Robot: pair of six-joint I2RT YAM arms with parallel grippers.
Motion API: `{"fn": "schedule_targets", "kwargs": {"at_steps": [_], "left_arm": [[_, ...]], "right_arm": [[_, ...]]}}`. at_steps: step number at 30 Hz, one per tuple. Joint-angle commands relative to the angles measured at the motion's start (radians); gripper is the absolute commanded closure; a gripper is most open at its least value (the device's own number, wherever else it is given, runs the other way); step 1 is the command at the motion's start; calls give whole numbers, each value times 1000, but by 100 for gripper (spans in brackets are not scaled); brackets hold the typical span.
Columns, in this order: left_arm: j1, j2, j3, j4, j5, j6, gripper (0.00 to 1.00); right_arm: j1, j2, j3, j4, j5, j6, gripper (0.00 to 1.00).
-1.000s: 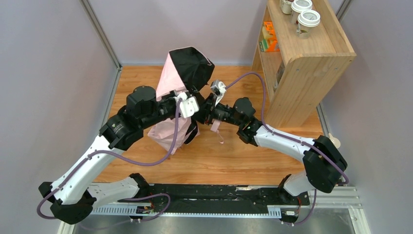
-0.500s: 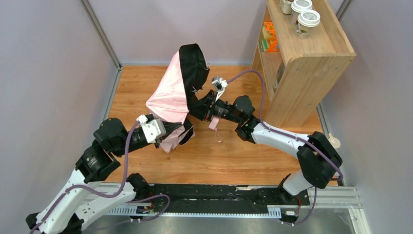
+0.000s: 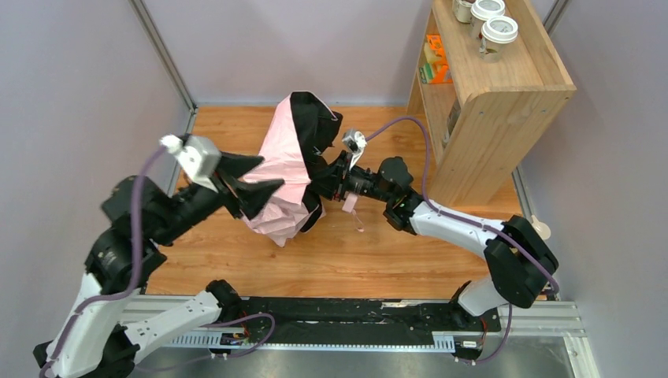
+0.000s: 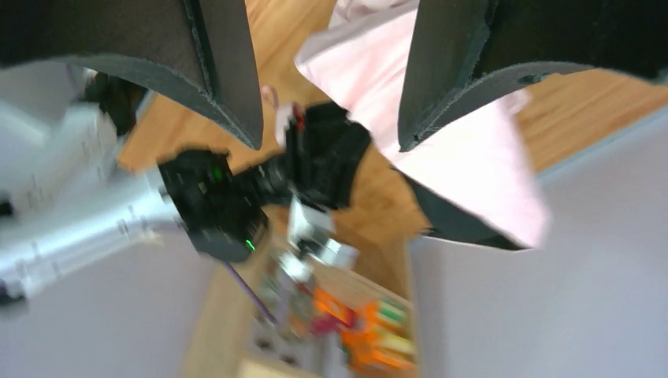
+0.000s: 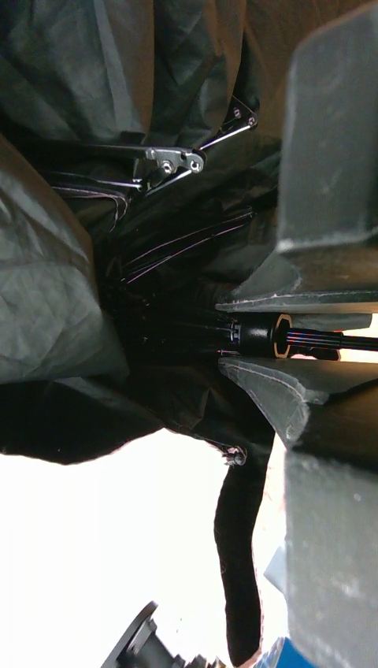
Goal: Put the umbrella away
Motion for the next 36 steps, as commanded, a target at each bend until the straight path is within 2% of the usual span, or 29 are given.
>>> {"fn": "schedule_targets", "kwargs": {"at_steps": [1, 4, 5, 7, 14, 20, 27, 31, 33, 36], "left_arm": [[0, 118, 256, -237, -513, -309, 30], [0, 207, 340, -298, -663, -284, 29], [2, 240, 366, -292, -696, -273, 25], [2, 295, 400, -261, -720, -247, 25], [85, 542, 607, -340, -638, -248, 25], [99, 634, 633, -339, -646, -204, 25], [100, 677, 592, -290, -691, -135, 25], [100, 731, 622, -276, -735, -86, 33], [100, 754, 630, -270, -734, -64, 40], [102, 790, 667, -299, -717, -52, 58]], "right_arm": [[10, -114, 5, -61, 61, -164, 100], [27, -145, 12, -128, 109, -226, 100], [30, -149, 17, -144, 116, -238, 100], [47, -166, 26, -179, 147, -278, 100], [96, -192, 40, -276, 231, -379, 100], [112, -203, 40, -297, 251, -410, 100], [121, -209, 46, -306, 245, -422, 100], [126, -209, 52, -308, 247, -424, 100], [129, -209, 55, -310, 247, -428, 100], [132, -211, 57, -311, 248, -431, 100]]}}
